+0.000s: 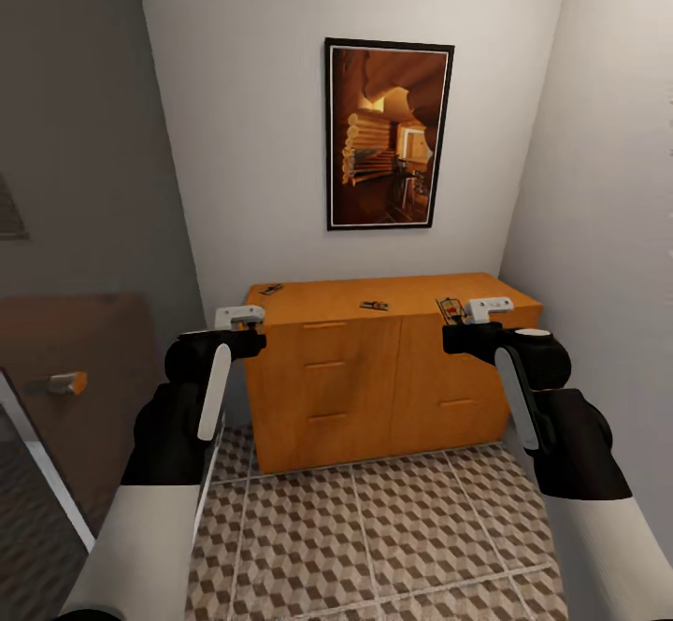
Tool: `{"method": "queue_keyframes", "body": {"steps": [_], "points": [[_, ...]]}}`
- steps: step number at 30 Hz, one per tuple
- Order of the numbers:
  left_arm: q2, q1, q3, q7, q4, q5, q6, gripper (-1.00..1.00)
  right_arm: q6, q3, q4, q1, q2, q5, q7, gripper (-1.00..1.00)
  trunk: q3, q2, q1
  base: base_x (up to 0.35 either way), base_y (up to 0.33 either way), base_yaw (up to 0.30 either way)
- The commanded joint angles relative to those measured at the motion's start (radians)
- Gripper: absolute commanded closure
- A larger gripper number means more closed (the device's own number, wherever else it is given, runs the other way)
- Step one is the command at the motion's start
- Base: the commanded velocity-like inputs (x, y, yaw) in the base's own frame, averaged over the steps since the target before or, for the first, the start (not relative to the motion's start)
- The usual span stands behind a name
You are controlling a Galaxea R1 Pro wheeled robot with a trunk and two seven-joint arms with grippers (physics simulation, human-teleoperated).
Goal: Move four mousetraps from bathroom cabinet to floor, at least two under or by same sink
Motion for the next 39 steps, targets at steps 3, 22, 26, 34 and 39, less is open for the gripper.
{"method": "queue_keyframes", "body": {"steps": [3, 22, 26, 34, 39], "points": [[-0.001, -0.001, 0.001, 0.002, 0.000, 0.002, 0.003, 1.00, 0.004, 0.001, -0.001, -0.001, -0.002, -0.006, -0.002, 1.00, -0.001, -0.001, -0.001, -0.347, 0.000, 0.000], [-0.001, -0.001, 0.001, 0.002, 0.002, 0.006, 0.003, 1.00, 0.004, 0.001, -0.001, -0.001, -0.002, -0.008, -0.001, 1.00, -0.001, -0.001, -0.001, -0.347, 0.000, 0.000], [-0.001, -0.001, 0.001, 0.002, 0.003, 0.007, 0.003, 1.00, 0.004, 0.001, -0.001, -0.001, -0.002, -0.008, -0.001, 1.00, -0.001, -0.001, -0.001, -0.347, 0.000, 0.000], [-0.001, -0.001, 0.001, 0.002, 0.006, 0.007, 0.003, 1.00, 0.004, 0.001, -0.001, -0.001, -0.002, -0.008, -0.001, 1.00, -0.001, -0.001, -0.001, -0.347, 0.000, 0.000], [-0.001, -0.001, 0.001, 0.002, 0.007, 0.008, 0.002, 1.00, 0.004, 0.001, -0.001, -0.001, -0.002, -0.008, -0.001, 1.00, -0.001, -0.001, -0.001, -0.346, 0.000, 0.000]]}}
